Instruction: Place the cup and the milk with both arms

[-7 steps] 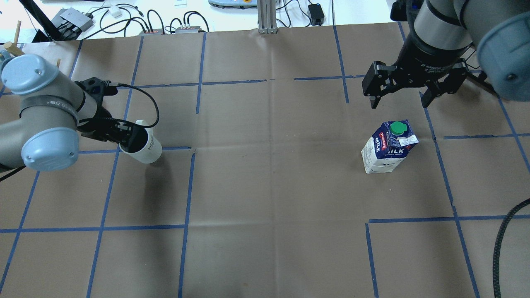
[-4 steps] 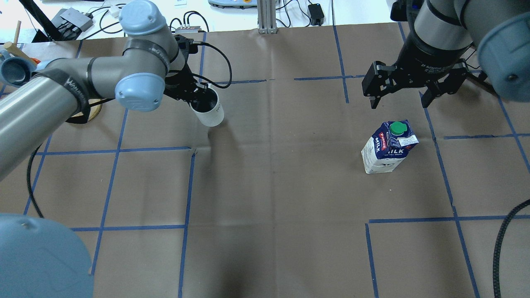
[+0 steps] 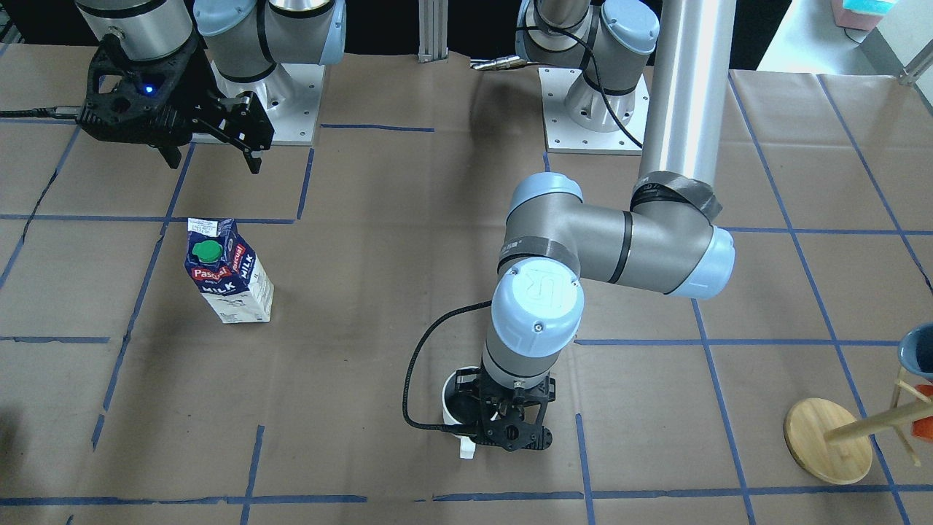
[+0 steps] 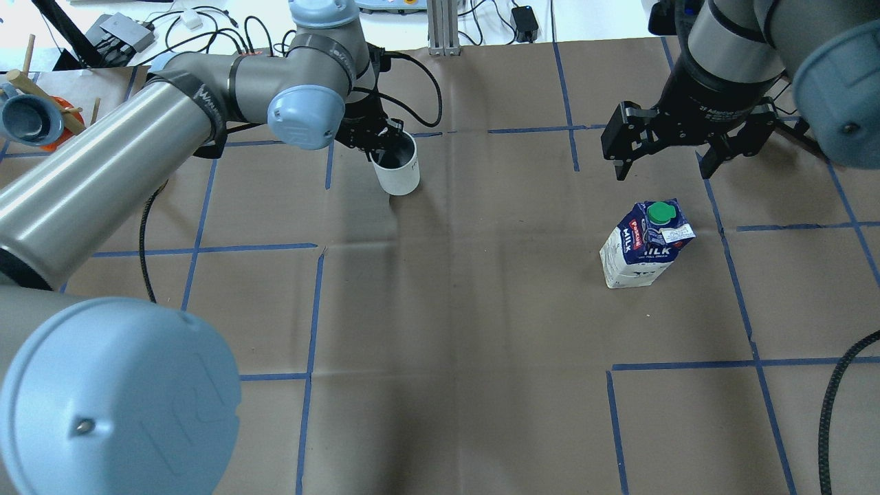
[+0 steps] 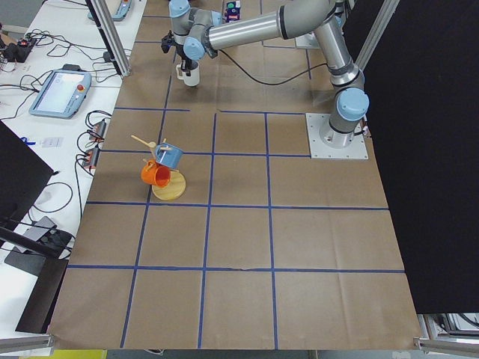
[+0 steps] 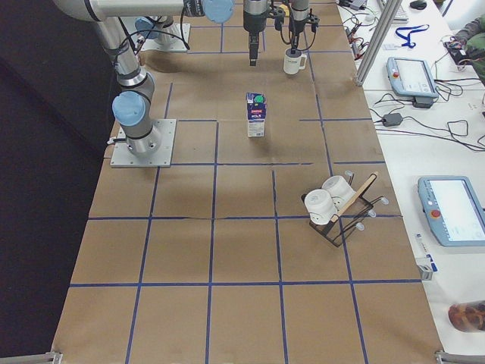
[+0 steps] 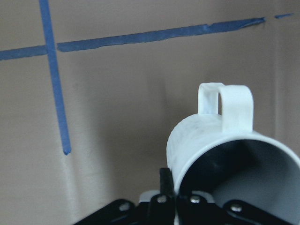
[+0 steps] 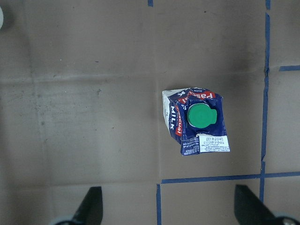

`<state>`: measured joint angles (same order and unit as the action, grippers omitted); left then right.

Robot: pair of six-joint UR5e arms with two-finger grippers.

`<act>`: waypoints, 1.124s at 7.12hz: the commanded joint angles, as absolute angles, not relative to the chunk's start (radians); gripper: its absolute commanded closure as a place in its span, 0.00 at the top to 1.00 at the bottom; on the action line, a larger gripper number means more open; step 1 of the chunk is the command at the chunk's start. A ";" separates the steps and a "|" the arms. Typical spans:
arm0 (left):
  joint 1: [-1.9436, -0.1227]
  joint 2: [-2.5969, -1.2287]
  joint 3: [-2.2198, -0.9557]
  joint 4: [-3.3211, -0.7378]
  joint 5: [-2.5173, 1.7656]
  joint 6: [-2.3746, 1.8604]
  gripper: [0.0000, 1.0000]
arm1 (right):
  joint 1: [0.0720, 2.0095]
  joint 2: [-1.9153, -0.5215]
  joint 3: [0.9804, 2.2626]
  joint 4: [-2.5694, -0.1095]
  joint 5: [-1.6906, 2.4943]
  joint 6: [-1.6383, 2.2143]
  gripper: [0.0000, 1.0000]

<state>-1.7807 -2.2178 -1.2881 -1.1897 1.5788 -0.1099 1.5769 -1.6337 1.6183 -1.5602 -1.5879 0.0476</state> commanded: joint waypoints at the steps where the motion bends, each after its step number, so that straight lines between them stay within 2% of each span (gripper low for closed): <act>1: -1.796 -2.250 -1.253 -1.223 1.577 -0.118 0.00 | 1.577 -1.634 1.618 -1.560 -1.588 0.048 1.00; 5: -1.796 -2.264 -1.253 -1.207 1.575 -0.112 0.02 | 1.577 -1.634 1.618 -1.560 -1.589 0.048 1.00; 6: -1.796 -2.266 -1.252 -1.209 1.577 -0.112 0.27 | 1.577 -1.634 1.620 -1.560 -1.589 0.048 1.00; 7: -1.796 -2.267 -1.250 -1.209 1.578 -0.112 0.64 | 1.577 -1.634 1.620 -1.560 -1.588 0.048 1.00; 8: -1.796 -2.266 -1.252 -1.207 1.577 -0.112 0.74 | 1.577 -1.634 1.620 -1.560 -1.588 0.048 1.00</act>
